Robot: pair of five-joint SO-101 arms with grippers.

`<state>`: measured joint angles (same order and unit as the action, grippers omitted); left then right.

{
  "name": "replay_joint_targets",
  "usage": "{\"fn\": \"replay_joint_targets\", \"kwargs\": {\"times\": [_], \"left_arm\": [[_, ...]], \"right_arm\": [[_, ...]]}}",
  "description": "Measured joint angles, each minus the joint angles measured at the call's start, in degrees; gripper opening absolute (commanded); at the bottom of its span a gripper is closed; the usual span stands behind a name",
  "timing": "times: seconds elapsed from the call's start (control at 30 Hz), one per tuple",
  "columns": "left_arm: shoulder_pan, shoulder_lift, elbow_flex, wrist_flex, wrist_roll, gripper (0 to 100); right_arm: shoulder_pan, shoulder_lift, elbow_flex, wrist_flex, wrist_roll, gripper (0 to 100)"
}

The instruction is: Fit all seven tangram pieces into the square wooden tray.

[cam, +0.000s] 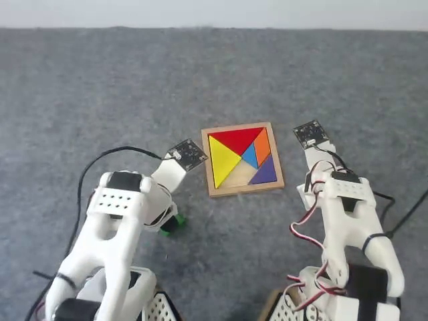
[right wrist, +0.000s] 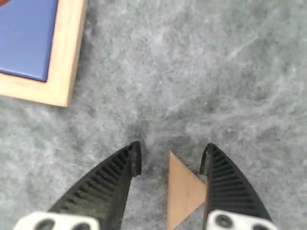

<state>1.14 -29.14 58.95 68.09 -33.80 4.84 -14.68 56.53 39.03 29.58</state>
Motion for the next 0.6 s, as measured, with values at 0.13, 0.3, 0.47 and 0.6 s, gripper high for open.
{"fn": "replay_joint_targets", "kwargs": {"times": [0.13, 0.3, 0.47, 0.6], "left_arm": [[-0.44, 7.74, -0.09, -3.6, 0.0, 25], [-0.26, 20.22, -5.54, -2.55, 0.0, 23], [-0.35, 26.73, -10.81, -0.18, 0.09, 19], [0.0, 28.13, -12.31, 0.7, 1.23, 14]], "right_arm": [[-0.09, 0.0, 0.0, 0.0, 0.0, 21.3], [0.0, 0.0, 0.0, 0.0, 0.0, 21.3], [-0.09, 0.0, 0.0, 0.0, 0.0, 21.3], [0.0, 0.0, 0.0, 0.0, 0.0, 21.3]]}}
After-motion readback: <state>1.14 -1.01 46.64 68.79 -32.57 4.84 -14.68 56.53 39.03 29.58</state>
